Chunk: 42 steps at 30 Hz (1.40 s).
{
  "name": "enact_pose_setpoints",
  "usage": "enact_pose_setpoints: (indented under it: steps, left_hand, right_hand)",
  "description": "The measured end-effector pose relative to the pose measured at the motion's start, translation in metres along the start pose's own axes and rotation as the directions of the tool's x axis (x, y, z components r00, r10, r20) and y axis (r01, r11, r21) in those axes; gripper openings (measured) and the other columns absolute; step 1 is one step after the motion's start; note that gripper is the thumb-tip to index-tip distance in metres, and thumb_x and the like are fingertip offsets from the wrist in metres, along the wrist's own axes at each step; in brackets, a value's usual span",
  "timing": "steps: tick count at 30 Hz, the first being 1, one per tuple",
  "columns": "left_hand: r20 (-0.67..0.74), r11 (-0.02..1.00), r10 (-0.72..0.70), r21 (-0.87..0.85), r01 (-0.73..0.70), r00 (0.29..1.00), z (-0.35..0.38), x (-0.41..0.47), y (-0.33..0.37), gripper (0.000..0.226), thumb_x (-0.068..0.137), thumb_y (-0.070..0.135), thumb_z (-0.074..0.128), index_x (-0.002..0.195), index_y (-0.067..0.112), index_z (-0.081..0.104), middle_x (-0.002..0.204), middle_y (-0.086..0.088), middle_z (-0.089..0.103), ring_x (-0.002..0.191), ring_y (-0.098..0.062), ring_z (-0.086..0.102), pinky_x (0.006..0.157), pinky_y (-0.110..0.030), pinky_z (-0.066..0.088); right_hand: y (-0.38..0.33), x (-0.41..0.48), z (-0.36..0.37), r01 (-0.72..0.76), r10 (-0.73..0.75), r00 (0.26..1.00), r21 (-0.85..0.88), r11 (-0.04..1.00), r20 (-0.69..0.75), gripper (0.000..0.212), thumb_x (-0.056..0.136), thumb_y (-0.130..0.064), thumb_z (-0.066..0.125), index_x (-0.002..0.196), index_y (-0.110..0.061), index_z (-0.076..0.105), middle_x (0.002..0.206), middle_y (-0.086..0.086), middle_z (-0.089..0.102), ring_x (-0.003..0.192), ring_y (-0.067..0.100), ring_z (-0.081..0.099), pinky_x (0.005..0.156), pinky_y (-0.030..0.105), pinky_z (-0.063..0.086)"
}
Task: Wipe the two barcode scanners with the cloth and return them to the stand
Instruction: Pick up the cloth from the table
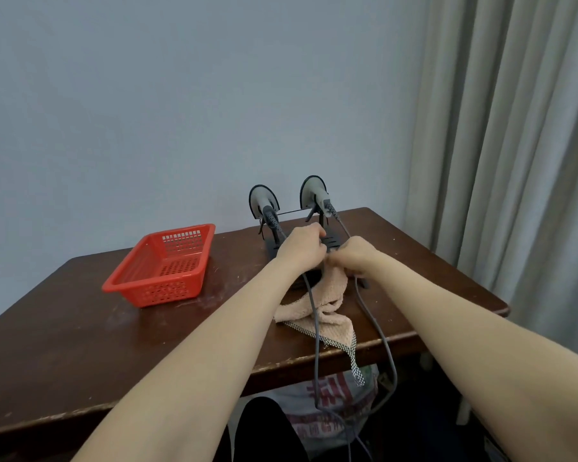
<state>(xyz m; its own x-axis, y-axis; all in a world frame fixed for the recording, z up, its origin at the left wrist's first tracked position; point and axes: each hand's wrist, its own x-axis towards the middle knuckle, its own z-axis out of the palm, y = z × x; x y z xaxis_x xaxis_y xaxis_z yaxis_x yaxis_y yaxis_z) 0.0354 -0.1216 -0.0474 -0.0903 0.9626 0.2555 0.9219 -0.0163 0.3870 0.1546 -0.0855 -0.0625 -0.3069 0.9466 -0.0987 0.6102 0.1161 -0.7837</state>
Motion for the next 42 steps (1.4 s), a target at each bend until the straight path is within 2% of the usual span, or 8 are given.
enact_pose_setpoints:
  steps: [5,9,18,23,27,31,36,42]
  left_hand:
    - [-0.032,0.945,-0.112,-0.312,0.096,0.993,-0.029,0.01,0.016,0.035,0.093,0.042,0.048,0.111,0.013,0.055,0.105,-0.002,0.059,0.102,-0.022,0.055,0.077,-0.031,0.041]
    - [0.064,0.839,-0.132,-0.525,0.146,0.989,-0.049,0.013,0.023,0.04,0.085,0.059,0.052,0.091,0.02,0.051,0.094,0.002,0.06,0.093,-0.018,0.062,0.081,-0.034,0.048]
    - [0.061,0.776,-0.14,-0.613,0.148,0.988,-0.06,0.033,0.014,0.005,0.086,0.016,0.062,0.088,0.011,0.064,0.09,-0.008,0.066,0.082,-0.019,0.063,0.078,-0.034,0.055]
    - [-0.057,0.679,-0.279,-0.717,0.156,0.958,-0.067,0.048,0.008,0.014,0.091,0.016,0.049,0.079,0.013,0.056,0.083,-0.007,0.057,0.08,-0.023,0.055,0.072,-0.038,0.05]
    - [-0.057,0.615,-0.323,-0.771,0.164,0.945,-0.072,0.059,0.004,0.019,0.093,0.024,0.045,0.087,0.01,0.057,0.09,-0.008,0.056,0.085,-0.023,0.054,0.077,-0.037,0.046]
    - [-0.067,0.473,-0.388,-0.87,0.136,0.919,-0.079,0.069,0.002,0.02,0.091,0.022,0.047,0.09,0.006,0.059,0.086,-0.009,0.06,0.082,-0.022,0.059,0.074,-0.035,0.046]
    - [-0.009,0.242,-0.4,-0.966,0.096,0.917,-0.1,0.072,0.009,0.017,0.091,0.013,0.05,0.081,0.004,0.061,0.076,-0.009,0.06,0.069,-0.022,0.059,0.072,-0.035,0.049]
    - [-0.007,0.222,-0.362,-0.972,0.079,0.932,-0.112,0.068,0.002,0.014,0.087,0.009,0.062,0.098,0.001,0.063,0.089,-0.011,0.066,0.078,-0.022,0.065,0.067,-0.032,0.055]
  right_hand:
    - [-0.026,-0.006,-0.026,0.027,-0.02,1.0,0.527,0.849,-0.019,0.024,0.089,-0.012,0.056,0.066,-0.012,0.05,0.05,0.002,0.047,0.034,0.009,0.043,0.039,0.016,0.036]
    - [-0.046,0.002,-0.039,0.032,-0.017,0.999,0.696,0.717,-0.029,0.017,0.091,-0.028,0.063,0.087,-0.012,0.063,0.08,0.007,0.066,0.076,0.02,0.065,0.066,0.031,0.056]
    - [-0.069,0.019,-0.054,0.034,0.004,0.999,0.898,0.439,-0.04,0.015,0.094,-0.023,0.06,0.092,-0.008,0.061,0.089,0.009,0.066,0.077,0.022,0.066,0.058,0.033,0.054]
    - [-0.063,0.026,-0.055,0.011,0.008,1.0,0.837,0.547,-0.018,0.008,0.091,-0.015,0.06,0.098,-0.011,0.064,0.099,0.007,0.067,0.085,0.017,0.064,0.064,0.029,0.053]
    - [-0.055,0.033,-0.052,-0.075,0.038,0.996,0.588,0.805,0.075,0.034,0.083,-0.046,0.07,0.095,-0.015,0.061,0.124,0.011,0.062,0.12,0.029,0.058,0.088,0.038,0.052]
    - [-0.055,0.039,-0.049,-0.163,0.04,0.969,0.513,0.843,0.243,0.086,0.076,-0.069,0.06,0.137,-0.012,0.042,0.105,0.015,0.064,0.102,0.03,0.063,0.08,0.04,0.052]
    - [-0.056,0.052,-0.04,-0.179,0.071,0.952,0.352,0.919,0.298,0.099,0.071,-0.081,0.051,0.142,-0.014,0.038,0.133,0.019,0.055,0.115,0.036,0.059,0.098,0.047,0.047]
    - [-0.058,0.055,-0.037,-0.147,-0.004,0.98,0.737,0.66,0.198,0.056,0.081,-0.018,0.074,0.131,-0.003,0.053,0.109,0.008,0.068,0.094,0.022,0.065,0.079,0.038,0.053]
